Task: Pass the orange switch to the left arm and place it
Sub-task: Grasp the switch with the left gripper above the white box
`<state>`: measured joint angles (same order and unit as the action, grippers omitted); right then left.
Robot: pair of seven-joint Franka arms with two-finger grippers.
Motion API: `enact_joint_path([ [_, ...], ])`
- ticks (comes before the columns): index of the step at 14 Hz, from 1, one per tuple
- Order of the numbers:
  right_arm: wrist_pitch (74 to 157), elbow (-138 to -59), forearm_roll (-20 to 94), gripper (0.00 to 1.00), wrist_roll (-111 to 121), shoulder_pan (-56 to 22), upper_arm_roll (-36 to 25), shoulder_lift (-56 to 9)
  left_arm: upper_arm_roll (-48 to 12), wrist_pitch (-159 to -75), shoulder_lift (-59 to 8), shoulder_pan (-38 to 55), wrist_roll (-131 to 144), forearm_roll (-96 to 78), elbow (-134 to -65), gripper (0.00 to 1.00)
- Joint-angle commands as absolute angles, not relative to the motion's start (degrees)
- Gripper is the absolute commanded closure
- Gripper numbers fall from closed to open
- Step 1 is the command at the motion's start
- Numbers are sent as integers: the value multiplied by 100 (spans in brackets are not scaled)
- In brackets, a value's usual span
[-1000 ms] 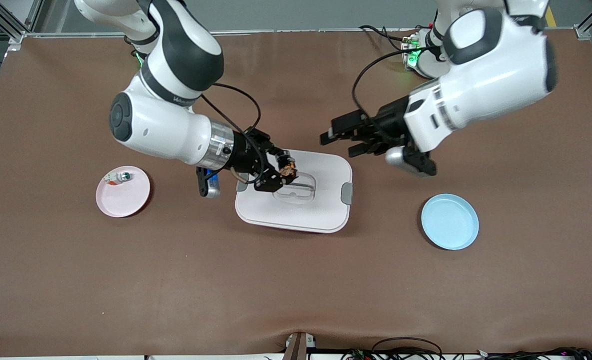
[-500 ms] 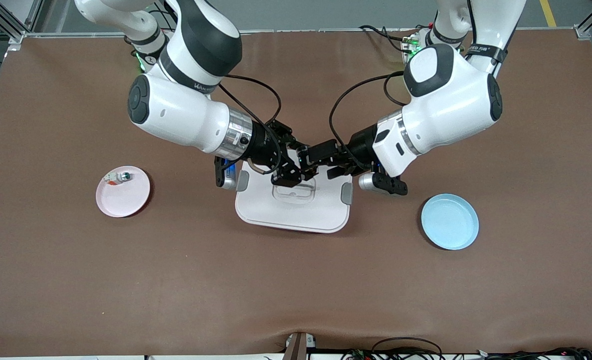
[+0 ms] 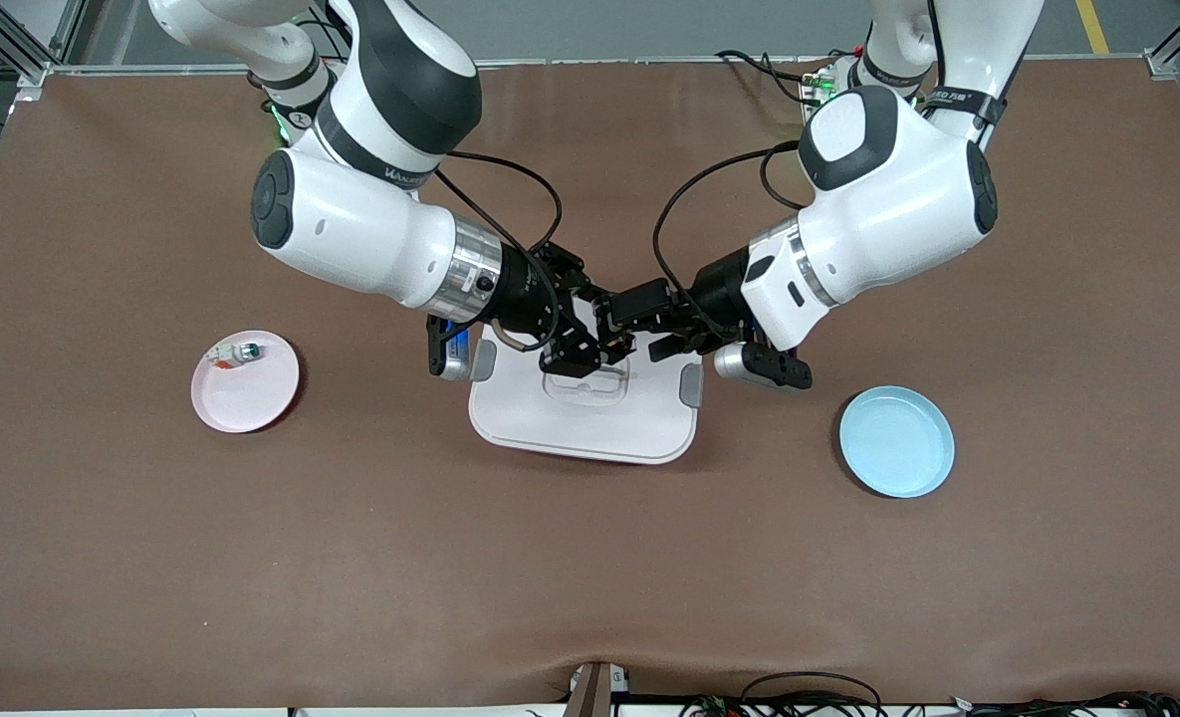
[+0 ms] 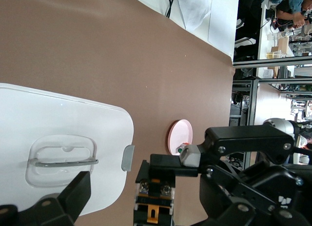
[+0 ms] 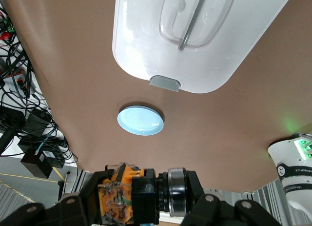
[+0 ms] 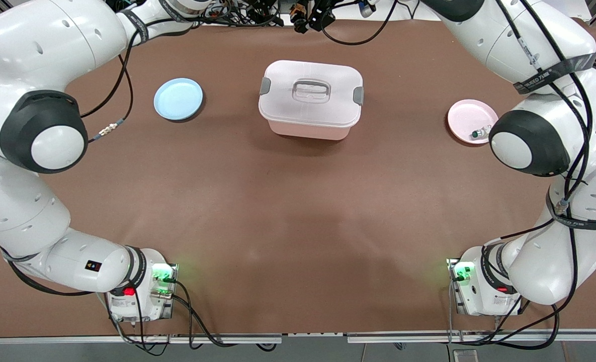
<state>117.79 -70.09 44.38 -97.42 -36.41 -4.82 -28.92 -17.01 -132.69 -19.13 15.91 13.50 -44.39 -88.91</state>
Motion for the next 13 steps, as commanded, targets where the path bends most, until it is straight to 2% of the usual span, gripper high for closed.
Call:
enact_joint_path([
  [1, 11760, -6741, 4623, 100, -9817, -3648, -510, -3023, -1696, -13324, -1978, 1687, 1248, -4500, -8842, 0],
  [9, 11742, -6557, 4685, 100, -9817, -3568, -510, -3173, -1696, -13280, -1951, 1670, 836, -4482, -8903, 0],
  [11, 11742, -6557, 4685, 100, -9817, -3568, -510, -3173, -1696, -13280, -1960, 1661, 695, -4482, -8903, 39],
  [13, 11742, -6548, 4685, 100, -9817, -3568, -510, -3173, -1696, -13271, -1951, 1652, 651, -4482, -8903, 84],
])
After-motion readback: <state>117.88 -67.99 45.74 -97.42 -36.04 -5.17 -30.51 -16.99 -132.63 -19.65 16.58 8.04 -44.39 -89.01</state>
